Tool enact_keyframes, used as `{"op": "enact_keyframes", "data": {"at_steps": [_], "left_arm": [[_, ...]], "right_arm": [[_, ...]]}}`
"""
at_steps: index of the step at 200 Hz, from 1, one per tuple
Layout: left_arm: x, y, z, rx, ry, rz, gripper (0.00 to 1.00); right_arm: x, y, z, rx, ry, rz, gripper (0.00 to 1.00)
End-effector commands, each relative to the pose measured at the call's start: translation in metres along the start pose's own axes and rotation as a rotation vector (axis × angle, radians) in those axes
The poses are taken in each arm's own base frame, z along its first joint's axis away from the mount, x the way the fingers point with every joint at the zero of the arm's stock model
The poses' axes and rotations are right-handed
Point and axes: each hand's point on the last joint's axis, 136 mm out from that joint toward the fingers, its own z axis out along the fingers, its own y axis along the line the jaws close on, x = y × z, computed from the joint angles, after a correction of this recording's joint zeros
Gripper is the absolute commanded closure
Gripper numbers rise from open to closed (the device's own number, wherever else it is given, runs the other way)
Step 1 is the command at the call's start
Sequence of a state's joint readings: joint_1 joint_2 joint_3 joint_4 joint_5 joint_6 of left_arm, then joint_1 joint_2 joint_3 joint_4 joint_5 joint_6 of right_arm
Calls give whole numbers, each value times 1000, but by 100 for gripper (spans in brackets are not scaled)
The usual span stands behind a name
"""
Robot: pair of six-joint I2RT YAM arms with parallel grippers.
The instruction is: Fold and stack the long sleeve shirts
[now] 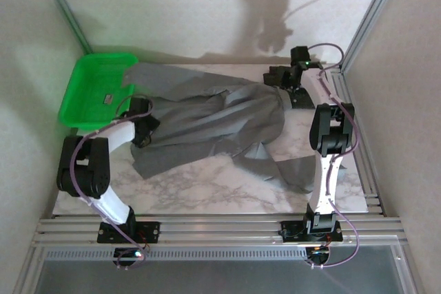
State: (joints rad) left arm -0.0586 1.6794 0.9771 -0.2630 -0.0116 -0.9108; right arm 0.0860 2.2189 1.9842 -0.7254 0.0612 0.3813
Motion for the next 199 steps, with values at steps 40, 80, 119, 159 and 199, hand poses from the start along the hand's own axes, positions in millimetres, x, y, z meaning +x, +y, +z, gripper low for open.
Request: {"op": "enact_keyframes", "data": {"at_steps": [40,80,119,159,199], "left_arm": [[-23,-108,-134,307,-66,91,0],[41,-48,-140,231,53,143,2],[68,6,-78,93,88,157,10],[66,24,-32,-26,71,174,15],[65,34,3,-98,81,199,12]], "right_arm": [[11,-35,-141,-43,-54,17,11],[144,-12,-179,-186,169,-36,19],[217,30,-130,-191,327,-91,41],[232,25,-52,-69,354,41,69],[238,-25,-31,183,357,38,72]]}}
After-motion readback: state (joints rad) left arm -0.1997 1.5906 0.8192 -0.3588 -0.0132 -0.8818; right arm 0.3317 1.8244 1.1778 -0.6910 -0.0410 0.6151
